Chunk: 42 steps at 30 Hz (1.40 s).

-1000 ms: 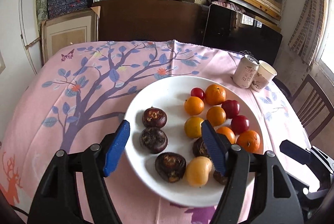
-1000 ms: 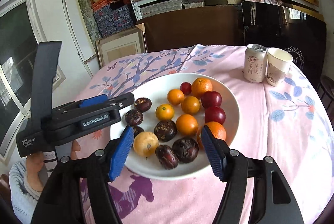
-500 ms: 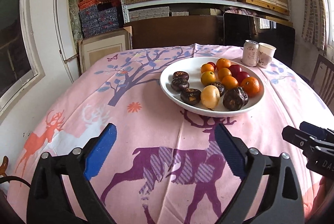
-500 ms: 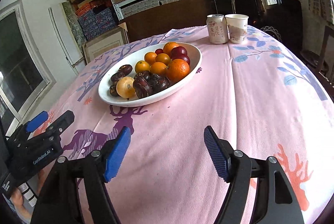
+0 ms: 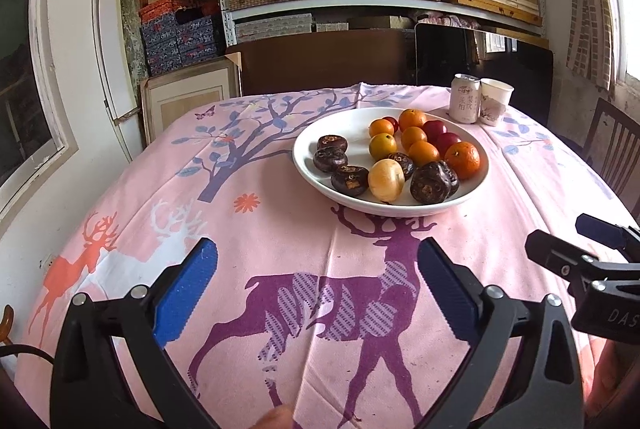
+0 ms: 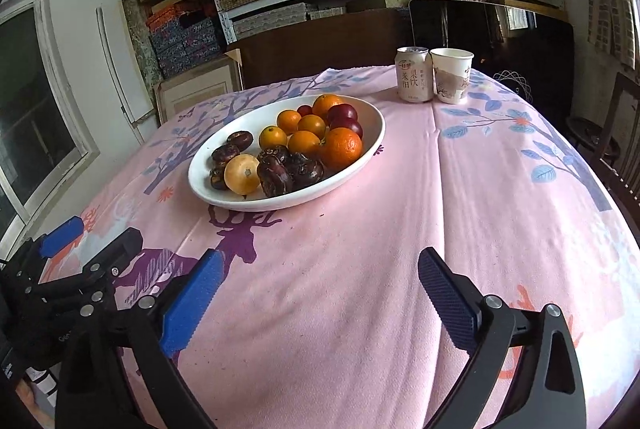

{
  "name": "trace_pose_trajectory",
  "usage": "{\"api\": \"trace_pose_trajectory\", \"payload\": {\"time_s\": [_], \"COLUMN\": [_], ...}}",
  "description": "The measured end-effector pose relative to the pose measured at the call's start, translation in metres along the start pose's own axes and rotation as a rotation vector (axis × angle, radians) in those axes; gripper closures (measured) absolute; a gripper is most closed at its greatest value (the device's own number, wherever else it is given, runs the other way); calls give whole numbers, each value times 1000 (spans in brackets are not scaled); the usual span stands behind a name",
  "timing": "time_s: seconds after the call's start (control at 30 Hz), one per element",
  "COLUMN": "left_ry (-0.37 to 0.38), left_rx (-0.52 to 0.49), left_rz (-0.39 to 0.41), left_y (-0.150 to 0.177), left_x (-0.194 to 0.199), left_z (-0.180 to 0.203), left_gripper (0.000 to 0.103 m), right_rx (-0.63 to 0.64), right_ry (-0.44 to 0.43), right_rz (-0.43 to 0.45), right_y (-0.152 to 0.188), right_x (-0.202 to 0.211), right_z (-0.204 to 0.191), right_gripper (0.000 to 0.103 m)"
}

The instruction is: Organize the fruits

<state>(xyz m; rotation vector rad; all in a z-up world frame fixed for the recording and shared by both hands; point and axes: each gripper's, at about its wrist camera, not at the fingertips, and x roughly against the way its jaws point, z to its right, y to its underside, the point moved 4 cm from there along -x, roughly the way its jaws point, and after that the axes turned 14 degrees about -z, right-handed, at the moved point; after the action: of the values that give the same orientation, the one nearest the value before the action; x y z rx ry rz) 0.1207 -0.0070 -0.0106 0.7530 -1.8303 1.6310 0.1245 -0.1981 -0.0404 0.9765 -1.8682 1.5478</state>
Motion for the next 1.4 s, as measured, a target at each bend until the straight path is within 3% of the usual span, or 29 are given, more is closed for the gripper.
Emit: {"api": "trace_pose_trajectory", "payload": {"time_s": [0.2, 0.37, 0.53, 1.4], "left_ry": [13, -29, 7, 2], "left_rx": [7, 0, -7, -19], "left_rz": [0, -14, 11, 22], "left_y": [0, 0, 1, 0], "left_x": [2, 2, 9, 13], "left_z": [0, -1, 0, 3], "left_gripper": [5, 5, 5, 5], "right_rx": [4, 14, 19, 10], "right_ry": [4, 4, -4, -20], "right_rz": [-1, 0, -5, -9], "right_y": [1, 1, 2, 3], "right_x": [1, 2, 2, 2], "right_z": [-1, -5, -7, -7], "right_gripper": [4, 4, 4, 4]}}
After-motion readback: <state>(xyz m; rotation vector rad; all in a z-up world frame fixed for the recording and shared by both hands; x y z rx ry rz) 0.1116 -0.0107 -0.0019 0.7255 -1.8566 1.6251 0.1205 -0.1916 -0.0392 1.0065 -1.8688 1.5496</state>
